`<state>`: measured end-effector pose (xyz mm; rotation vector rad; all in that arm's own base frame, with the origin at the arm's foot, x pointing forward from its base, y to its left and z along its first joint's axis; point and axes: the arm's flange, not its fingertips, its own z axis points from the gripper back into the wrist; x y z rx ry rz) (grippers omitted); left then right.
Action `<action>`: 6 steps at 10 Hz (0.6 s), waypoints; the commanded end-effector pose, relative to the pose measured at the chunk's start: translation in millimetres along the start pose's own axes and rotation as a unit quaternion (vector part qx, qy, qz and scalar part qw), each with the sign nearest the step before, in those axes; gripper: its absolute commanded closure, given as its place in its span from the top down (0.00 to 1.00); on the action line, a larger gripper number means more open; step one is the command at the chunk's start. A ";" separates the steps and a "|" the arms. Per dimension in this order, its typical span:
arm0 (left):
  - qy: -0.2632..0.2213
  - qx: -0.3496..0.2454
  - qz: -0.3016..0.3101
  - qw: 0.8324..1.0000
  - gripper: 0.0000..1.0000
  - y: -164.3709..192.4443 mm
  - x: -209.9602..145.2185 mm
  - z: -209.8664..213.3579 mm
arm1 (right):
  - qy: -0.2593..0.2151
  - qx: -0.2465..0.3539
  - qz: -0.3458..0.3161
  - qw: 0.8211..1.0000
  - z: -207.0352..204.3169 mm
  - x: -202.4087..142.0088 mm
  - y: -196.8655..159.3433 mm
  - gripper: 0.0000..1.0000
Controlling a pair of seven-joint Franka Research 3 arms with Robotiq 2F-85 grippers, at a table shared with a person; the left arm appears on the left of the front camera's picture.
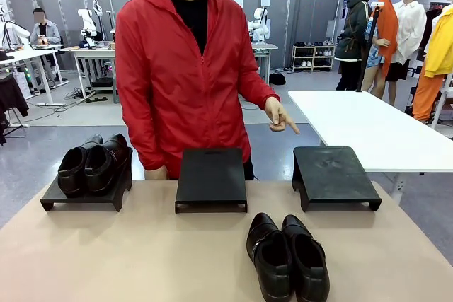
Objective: Place the shoes on the stand as instructed by the person.
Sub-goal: Pick up another pair of Shoes and place it on the Shoes Stand indicated by the person.
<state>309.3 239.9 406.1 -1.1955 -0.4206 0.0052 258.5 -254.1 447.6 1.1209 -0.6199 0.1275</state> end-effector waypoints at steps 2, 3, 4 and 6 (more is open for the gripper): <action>0.001 -0.007 -0.011 1.000 0.97 -2.2 -3.7 0.0 | 0.137 -0.098 0.043 0.985 -63.9 9.4 84.7 1.00; 0.001 -0.007 -0.011 1.000 0.97 -2.2 -3.7 0.0 | 0.179 -0.129 0.058 0.974 -95.5 13.7 110.0 1.00; 0.001 -0.007 -0.011 1.000 0.97 -2.2 -3.7 0.0 | 0.213 -0.152 0.067 0.963 -127.8 16.6 130.7 1.00; 0.001 -0.007 -0.011 1.000 0.97 -2.2 -3.7 0.0 | 0.254 -0.211 0.074 0.941 -197.4 13.6 153.8 1.00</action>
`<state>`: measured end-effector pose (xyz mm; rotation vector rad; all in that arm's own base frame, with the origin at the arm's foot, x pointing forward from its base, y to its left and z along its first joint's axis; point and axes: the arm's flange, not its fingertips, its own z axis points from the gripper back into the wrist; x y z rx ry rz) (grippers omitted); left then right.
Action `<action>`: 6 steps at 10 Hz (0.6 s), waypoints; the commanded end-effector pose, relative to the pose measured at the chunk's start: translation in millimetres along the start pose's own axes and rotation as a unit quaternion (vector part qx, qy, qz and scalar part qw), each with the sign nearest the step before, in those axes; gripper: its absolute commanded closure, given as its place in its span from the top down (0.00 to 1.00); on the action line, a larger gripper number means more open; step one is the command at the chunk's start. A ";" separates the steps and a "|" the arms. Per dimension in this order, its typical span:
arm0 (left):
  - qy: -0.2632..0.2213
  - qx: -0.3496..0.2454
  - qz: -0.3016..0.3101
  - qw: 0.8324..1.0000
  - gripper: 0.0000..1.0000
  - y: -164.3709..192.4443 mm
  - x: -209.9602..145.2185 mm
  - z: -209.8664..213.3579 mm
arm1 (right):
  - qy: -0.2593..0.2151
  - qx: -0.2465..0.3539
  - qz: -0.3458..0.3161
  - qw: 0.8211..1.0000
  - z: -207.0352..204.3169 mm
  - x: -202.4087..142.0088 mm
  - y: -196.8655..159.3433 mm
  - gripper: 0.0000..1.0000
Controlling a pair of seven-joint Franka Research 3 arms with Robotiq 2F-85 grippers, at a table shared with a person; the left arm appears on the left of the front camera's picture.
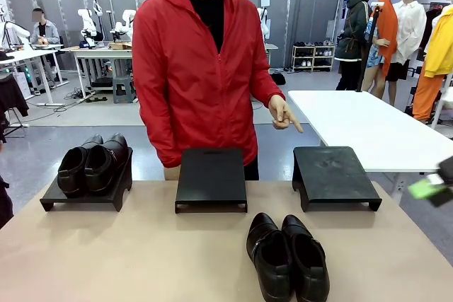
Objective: Place the shoes on the stand as instructed by the person.
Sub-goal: Pick up another pair of Shoes and place it on the Shoes Stand indicated by the person.
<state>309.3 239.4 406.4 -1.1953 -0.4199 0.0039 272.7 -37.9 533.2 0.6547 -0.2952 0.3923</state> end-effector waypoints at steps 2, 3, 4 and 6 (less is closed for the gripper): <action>0.000 -0.007 -0.011 1.000 0.97 -1.7 -3.7 0.3 | 0.045 -0.076 -0.036 0.995 -69.4 32.8 24.4 1.00; 0.000 -0.007 -0.011 1.000 0.97 -1.7 -3.7 0.3 | 0.049 -0.096 -0.045 0.993 -90.2 40.4 31.2 1.00; 0.000 -0.007 -0.011 1.000 0.97 -1.7 -3.7 0.3 | 0.046 -0.115 -0.052 0.991 -110.9 48.3 36.3 1.00; 0.000 -0.007 -0.011 1.000 0.97 -1.7 -3.7 0.3 | 0.058 -0.149 -0.051 0.986 -156.7 55.8 45.4 1.00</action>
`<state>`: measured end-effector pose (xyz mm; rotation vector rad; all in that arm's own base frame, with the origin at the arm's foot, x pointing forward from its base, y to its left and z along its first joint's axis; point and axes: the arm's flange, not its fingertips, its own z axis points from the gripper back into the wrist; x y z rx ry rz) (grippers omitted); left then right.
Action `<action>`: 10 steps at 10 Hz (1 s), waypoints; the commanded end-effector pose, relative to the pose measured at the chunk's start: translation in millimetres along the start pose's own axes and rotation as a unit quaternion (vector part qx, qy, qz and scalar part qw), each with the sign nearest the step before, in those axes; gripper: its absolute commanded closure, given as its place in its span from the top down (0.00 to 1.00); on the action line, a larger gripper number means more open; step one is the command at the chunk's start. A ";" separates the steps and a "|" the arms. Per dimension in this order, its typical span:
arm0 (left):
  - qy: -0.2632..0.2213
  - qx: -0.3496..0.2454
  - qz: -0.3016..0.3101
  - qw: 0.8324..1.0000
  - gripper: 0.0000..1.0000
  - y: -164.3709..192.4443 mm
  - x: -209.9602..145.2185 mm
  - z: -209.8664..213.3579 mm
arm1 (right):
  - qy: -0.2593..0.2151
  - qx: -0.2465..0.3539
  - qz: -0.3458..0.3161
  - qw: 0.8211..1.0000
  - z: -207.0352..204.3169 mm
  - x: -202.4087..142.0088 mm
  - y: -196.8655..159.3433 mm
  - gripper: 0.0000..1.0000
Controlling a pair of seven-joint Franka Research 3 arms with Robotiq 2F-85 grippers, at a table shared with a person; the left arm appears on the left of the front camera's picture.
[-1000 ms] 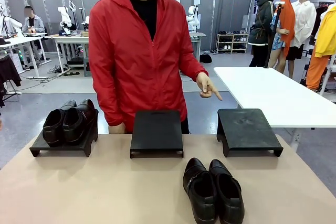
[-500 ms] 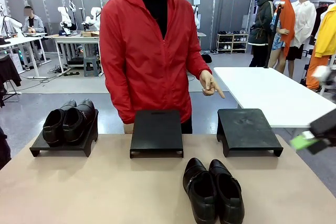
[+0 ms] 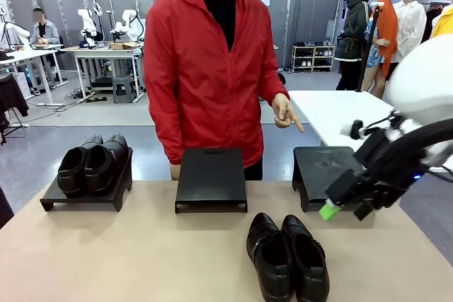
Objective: Place the shoes on the stand as instructed by the person.
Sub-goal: Pick up another pair of Shoes and place it on the Shoes Stand indicated by the person.
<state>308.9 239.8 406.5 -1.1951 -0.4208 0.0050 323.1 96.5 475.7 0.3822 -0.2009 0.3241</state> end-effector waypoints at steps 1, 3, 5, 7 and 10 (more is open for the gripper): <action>0.001 -0.007 -0.011 1.000 0.97 -1.6 -3.4 -0.2 | -0.006 -0.032 -0.030 0.999 -36.0 3.7 13.4 1.00; 0.001 -0.007 -0.011 1.000 0.97 -1.6 -3.4 -0.2 | -0.009 -0.033 -0.060 0.998 -66.3 3.8 28.8 1.00; 0.001 -0.007 -0.011 1.000 0.97 -1.6 -3.4 -0.2 | -0.014 -0.069 -0.066 0.995 -90.4 3.7 38.0 1.00; 0.001 -0.007 -0.011 1.000 0.97 -1.6 -3.4 -0.2 | -0.021 -0.099 -0.071 0.992 -111.5 5.9 36.6 1.00; 0.001 -0.007 -0.011 1.000 0.97 -1.6 -3.4 -0.2 | -0.015 -0.128 -0.073 0.989 -136.8 2.8 35.1 1.00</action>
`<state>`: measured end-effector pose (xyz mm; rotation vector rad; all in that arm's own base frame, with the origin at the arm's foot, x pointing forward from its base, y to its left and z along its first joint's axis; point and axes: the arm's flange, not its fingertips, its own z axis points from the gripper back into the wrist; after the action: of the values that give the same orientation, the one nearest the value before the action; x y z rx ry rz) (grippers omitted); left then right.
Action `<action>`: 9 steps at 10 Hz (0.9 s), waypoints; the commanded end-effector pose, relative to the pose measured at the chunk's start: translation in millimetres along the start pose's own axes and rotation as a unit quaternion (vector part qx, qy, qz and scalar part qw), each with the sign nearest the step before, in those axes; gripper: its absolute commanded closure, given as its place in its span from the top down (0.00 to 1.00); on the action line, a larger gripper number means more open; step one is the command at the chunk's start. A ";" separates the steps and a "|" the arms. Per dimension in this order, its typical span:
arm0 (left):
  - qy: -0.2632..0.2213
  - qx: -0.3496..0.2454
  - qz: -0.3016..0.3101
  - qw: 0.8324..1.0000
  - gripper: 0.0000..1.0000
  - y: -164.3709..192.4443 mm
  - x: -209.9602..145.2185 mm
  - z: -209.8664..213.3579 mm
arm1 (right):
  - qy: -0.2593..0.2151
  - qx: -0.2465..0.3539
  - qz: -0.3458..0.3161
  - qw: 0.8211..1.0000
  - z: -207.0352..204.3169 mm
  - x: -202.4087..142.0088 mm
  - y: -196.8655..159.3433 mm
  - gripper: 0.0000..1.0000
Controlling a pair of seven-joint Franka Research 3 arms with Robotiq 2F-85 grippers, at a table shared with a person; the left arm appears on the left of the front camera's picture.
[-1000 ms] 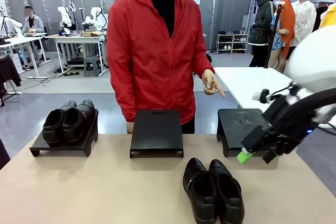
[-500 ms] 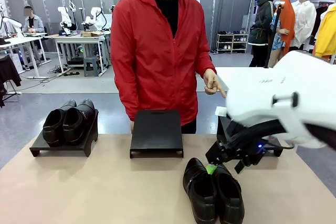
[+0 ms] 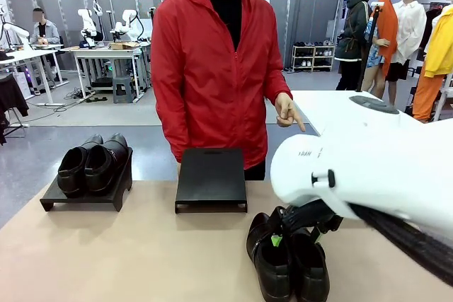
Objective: Place the shoes on the stand as instructed by the person.
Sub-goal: Pick up another pair of Shoes and place it on the Shoes Stand indicated by the person.
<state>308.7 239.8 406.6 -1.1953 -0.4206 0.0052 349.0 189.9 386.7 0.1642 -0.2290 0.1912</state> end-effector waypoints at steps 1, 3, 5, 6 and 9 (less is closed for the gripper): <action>0.001 -0.007 -0.011 1.000 0.97 -1.6 -3.3 -0.3 | -0.001 -0.019 -0.023 1.000 -24.8 -21.9 -8.5 1.00; 0.001 -0.007 -0.011 1.000 0.97 -1.6 -3.3 -0.3 | 0.014 -0.028 -0.020 0.999 -40.0 -23.7 -7.8 1.00; 0.001 -0.007 -0.011 1.000 0.97 -1.6 -3.3 -0.3 | 0.036 -0.038 -0.013 0.999 -60.7 -26.3 -5.9 1.00; 0.001 -0.007 -0.011 1.000 0.97 -1.6 -3.3 -0.3 | 0.043 -0.039 -0.010 0.998 -69.7 -26.6 -5.0 0.90; 0.001 -0.007 -0.011 1.000 0.97 -1.6 -3.3 -0.3 | 0.053 -0.042 -0.001 0.998 -75.1 -26.7 -1.4 0.00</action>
<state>308.7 239.7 406.6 -1.1954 -0.4204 0.0050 348.3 204.2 319.5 0.0649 -0.1249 0.2088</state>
